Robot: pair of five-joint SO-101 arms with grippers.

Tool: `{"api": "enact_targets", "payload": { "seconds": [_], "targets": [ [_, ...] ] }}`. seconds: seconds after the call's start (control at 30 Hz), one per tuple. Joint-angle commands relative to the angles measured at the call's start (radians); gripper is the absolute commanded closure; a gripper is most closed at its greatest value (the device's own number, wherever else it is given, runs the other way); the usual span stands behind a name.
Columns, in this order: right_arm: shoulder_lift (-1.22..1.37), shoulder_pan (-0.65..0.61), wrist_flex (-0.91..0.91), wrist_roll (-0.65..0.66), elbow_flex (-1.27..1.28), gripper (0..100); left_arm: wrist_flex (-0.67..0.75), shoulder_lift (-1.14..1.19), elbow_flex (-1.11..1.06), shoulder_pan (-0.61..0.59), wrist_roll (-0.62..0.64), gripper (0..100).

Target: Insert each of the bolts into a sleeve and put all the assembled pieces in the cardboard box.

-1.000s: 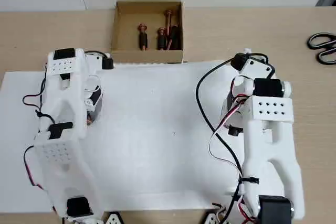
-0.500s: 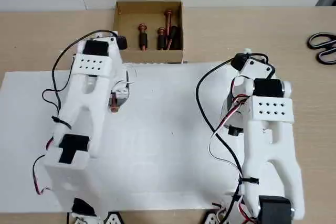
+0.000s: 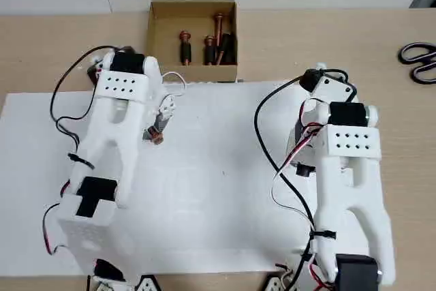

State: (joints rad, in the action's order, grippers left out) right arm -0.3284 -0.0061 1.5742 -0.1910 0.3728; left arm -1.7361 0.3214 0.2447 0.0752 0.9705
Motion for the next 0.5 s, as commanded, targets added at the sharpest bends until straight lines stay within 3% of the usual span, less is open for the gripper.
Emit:
{"api": "enact_targets", "payload": {
  "seconds": [0.0, 0.27, 0.47],
  "targets": [
    [-0.035, 0.007, -0.007, 0.011, -0.005, 99.5, -0.011, -0.064, 0.002, 0.006, 0.147, 99],
    [-0.035, 0.007, -0.007, 0.011, 0.0, 99.5, 0.06, -0.064, 0.004, 0.002, 0.491, 99],
    [-0.041, 0.004, -0.015, 0.011, 0.049, 99.5, 0.061, -0.063, 0.002, 0.002, 0.485, 99]
  ]
}}
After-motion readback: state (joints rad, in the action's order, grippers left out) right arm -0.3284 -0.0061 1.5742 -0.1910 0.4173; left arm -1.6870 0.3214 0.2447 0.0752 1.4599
